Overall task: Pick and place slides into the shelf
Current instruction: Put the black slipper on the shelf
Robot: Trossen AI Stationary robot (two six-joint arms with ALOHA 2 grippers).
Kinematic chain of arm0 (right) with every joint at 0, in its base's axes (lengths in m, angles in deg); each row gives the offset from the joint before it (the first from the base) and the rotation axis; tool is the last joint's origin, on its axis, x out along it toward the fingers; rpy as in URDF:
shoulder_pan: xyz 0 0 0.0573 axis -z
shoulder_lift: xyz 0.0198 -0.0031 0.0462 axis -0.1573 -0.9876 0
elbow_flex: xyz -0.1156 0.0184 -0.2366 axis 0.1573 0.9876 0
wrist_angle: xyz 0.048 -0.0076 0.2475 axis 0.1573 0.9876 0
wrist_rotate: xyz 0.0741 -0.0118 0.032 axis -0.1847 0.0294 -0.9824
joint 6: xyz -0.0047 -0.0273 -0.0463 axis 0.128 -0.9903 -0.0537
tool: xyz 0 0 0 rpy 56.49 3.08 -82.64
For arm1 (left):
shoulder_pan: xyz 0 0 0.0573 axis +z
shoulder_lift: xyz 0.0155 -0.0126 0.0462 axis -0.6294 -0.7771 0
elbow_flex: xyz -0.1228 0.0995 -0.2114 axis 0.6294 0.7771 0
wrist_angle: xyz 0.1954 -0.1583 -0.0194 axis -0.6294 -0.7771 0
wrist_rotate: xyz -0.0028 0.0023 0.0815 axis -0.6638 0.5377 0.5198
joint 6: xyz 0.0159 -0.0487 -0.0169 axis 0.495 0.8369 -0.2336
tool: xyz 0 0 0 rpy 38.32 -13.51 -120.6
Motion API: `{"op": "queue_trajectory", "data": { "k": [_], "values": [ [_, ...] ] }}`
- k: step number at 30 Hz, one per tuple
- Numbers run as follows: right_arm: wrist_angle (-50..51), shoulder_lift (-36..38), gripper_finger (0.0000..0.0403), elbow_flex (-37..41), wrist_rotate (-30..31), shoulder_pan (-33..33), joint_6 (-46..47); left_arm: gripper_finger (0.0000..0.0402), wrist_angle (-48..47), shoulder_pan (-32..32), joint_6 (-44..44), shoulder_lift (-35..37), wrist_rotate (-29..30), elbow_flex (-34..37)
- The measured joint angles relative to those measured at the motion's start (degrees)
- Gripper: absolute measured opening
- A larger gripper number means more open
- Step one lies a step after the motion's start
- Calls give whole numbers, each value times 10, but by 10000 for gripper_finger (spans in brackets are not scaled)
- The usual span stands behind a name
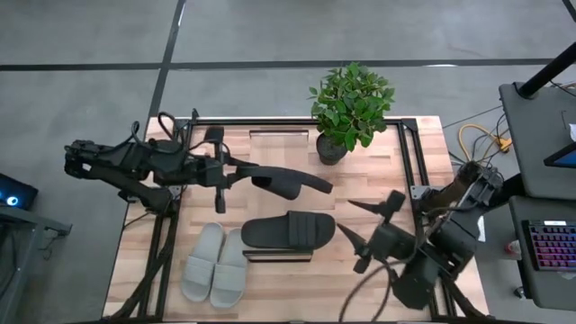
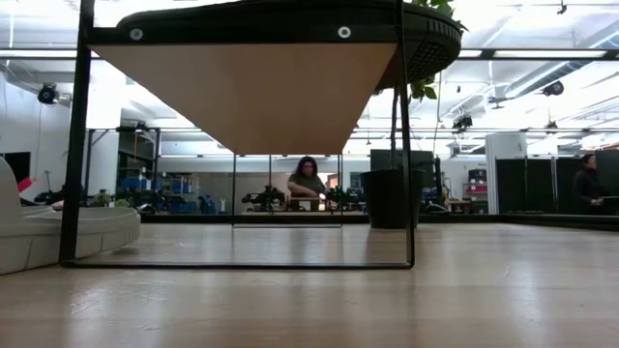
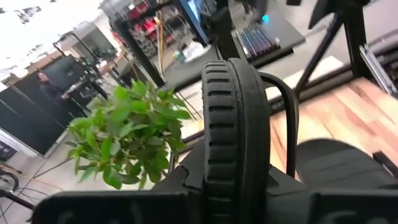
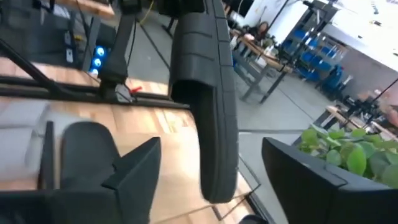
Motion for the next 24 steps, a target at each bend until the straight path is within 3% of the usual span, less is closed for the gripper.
{"op": "queue_trajectory", "data": {
  "k": [6, 16, 24],
  "values": [
    [0, 0, 305, -3, -4, 26, -67, 26, -49, 0, -2, -28, -1, -40],
    [-2, -13, 292, -2, -5, 28, -152, 26, -99, 0, -2, -54, -2, -96],
    [-3, -24, 286, -2, -7, 48, -105, 26, -104, -3, -2, -71, -3, -112]
  ]
}}
